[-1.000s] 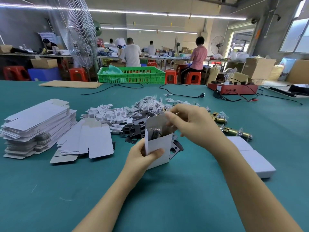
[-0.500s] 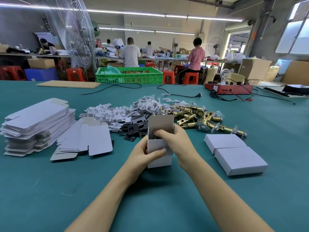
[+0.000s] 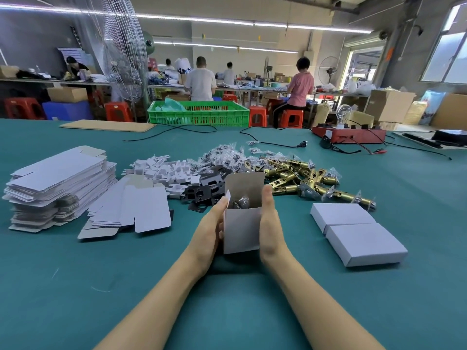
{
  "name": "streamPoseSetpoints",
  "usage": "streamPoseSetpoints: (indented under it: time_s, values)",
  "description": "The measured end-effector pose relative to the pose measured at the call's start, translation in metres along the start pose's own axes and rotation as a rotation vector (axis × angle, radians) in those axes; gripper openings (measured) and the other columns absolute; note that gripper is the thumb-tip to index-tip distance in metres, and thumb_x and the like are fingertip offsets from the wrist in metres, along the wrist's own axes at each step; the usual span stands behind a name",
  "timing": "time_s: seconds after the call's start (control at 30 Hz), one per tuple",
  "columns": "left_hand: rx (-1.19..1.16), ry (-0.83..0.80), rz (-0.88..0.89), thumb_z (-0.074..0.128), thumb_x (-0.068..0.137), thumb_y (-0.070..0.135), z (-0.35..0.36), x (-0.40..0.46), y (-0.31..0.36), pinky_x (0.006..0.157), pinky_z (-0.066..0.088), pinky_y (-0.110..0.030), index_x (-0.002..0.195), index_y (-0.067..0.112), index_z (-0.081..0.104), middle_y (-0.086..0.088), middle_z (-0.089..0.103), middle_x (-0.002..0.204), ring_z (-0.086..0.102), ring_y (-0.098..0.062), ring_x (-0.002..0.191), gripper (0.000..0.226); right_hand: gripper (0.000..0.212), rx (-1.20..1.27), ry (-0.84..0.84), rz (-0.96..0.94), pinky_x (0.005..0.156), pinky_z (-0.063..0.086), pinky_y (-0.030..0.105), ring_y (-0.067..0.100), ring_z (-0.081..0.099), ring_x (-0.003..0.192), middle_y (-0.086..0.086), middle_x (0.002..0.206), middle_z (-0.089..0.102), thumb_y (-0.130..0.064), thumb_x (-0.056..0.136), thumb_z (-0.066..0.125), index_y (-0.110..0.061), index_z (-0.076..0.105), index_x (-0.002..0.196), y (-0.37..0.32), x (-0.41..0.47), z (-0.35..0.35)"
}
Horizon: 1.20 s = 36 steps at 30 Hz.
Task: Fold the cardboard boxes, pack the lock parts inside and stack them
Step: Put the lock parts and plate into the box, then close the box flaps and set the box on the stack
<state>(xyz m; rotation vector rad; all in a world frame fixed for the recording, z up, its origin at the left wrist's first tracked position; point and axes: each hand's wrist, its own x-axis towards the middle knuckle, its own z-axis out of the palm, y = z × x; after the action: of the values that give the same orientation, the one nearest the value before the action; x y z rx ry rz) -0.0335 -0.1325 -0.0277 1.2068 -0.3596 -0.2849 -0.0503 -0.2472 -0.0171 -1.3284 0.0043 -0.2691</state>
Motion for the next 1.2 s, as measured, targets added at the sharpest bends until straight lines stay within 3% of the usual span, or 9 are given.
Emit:
streamPoseSetpoints:
  time_s: [0.07, 0.2, 0.33, 0.5, 0.63, 0.83, 0.97, 1.1, 1.2]
  values:
    - [-0.061, -0.004, -0.016, 0.061, 0.078, 0.064, 0.003, 0.001, -0.001, 0.076, 0.056, -0.028, 0.128, 0.019, 0.065, -0.013, 0.068, 0.122, 0.068, -0.023, 0.106, 0.067, 0.069, 0.111, -0.049, 0.072, 0.070, 0.055, 0.023, 0.018, 0.071, 0.095, 0.003, 0.104, 0.074, -0.075, 0.080, 0.034, -0.026, 0.074, 0.106, 0.001, -0.001, -0.002]
    - [-0.127, -0.026, -0.018, 0.057, 0.085, 0.056, 0.007, 0.002, -0.004, 0.093, 0.054, -0.038, 0.130, 0.016, 0.062, -0.014, 0.065, 0.128, 0.063, -0.029, 0.118, 0.061, 0.069, 0.216, -0.105, 0.108, 0.080, 0.055, 0.025, 0.022, 0.067, 0.106, 0.008, 0.114, 0.071, -0.065, 0.094, 0.023, -0.017, 0.064, 0.125, 0.007, 0.004, -0.008]
    - [-0.071, 0.052, -0.042, 0.055, 0.081, 0.046, 0.007, 0.003, -0.002, 0.102, 0.046, -0.050, 0.122, 0.016, 0.066, -0.015, 0.068, 0.121, 0.063, -0.033, 0.113, 0.052, 0.052, 0.207, -0.111, 0.073, 0.076, 0.055, 0.026, 0.020, 0.069, 0.099, 0.007, 0.111, 0.072, -0.054, 0.098, 0.033, -0.023, 0.074, 0.108, 0.010, 0.006, -0.008]
    - [0.022, 0.124, -0.019, 0.039, 0.102, 0.032, 0.006, 0.006, 0.000, 0.104, 0.044, -0.057, 0.117, 0.023, 0.059, -0.010, 0.070, 0.119, 0.063, -0.033, 0.112, 0.027, 0.053, 0.210, -0.137, 0.065, 0.080, 0.055, 0.029, 0.022, 0.067, 0.103, 0.007, 0.116, 0.070, -0.058, 0.093, 0.035, -0.024, 0.071, 0.114, 0.012, 0.008, -0.007]
    - [0.041, 0.124, 0.015, 0.034, 0.105, 0.030, 0.008, 0.006, 0.002, 0.103, 0.044, -0.059, 0.115, 0.023, 0.050, -0.006, 0.070, 0.119, 0.064, -0.028, 0.108, 0.020, 0.054, 0.194, -0.161, 0.065, 0.082, 0.055, 0.032, 0.024, 0.066, 0.105, 0.008, 0.118, 0.069, -0.060, 0.090, 0.039, -0.024, 0.069, 0.117, 0.012, 0.010, -0.009]
    - [0.019, 0.102, 0.124, 0.034, 0.105, 0.022, 0.009, 0.006, 0.002, 0.086, 0.056, -0.039, 0.124, 0.027, 0.050, -0.002, 0.069, 0.120, 0.066, -0.021, 0.104, 0.025, 0.042, 0.145, -0.159, 0.068, 0.083, 0.051, 0.040, 0.026, 0.066, 0.096, 0.010, 0.110, 0.071, -0.051, 0.080, 0.054, -0.024, 0.072, 0.107, 0.008, 0.011, -0.014]
    - [-0.010, 0.139, 0.161, 0.043, 0.097, 0.021, 0.011, 0.007, 0.003, 0.084, 0.055, -0.034, 0.106, 0.040, 0.062, 0.002, 0.069, 0.119, 0.066, -0.015, 0.101, 0.029, 0.028, 0.120, -0.077, -0.044, 0.087, 0.048, 0.043, 0.025, 0.063, 0.098, 0.009, 0.111, 0.070, -0.027, 0.080, 0.053, -0.029, 0.071, 0.101, -0.003, 0.017, -0.012]
    - [-0.009, 0.202, 0.193, 0.039, 0.101, 0.008, 0.014, 0.007, 0.007, 0.073, 0.053, -0.028, 0.089, 0.039, 0.069, 0.006, 0.072, 0.097, 0.064, -0.009, 0.082, 0.044, 0.029, 0.107, 0.059, -0.148, 0.086, 0.048, 0.038, 0.014, 0.064, 0.089, 0.000, 0.093, 0.072, -0.010, 0.090, 0.053, -0.029, 0.074, 0.082, -0.007, 0.016, -0.004]
    - [0.010, 0.230, 0.226, 0.042, 0.100, 0.007, 0.016, 0.005, 0.008, 0.080, 0.048, -0.035, 0.078, 0.034, 0.070, 0.001, 0.069, 0.093, 0.059, -0.016, 0.088, 0.044, 0.040, 0.053, 0.151, -0.229, 0.074, 0.046, 0.019, 0.004, 0.061, 0.076, -0.007, 0.078, 0.068, -0.002, 0.095, 0.043, -0.024, 0.068, 0.074, -0.003, 0.013, 0.000]
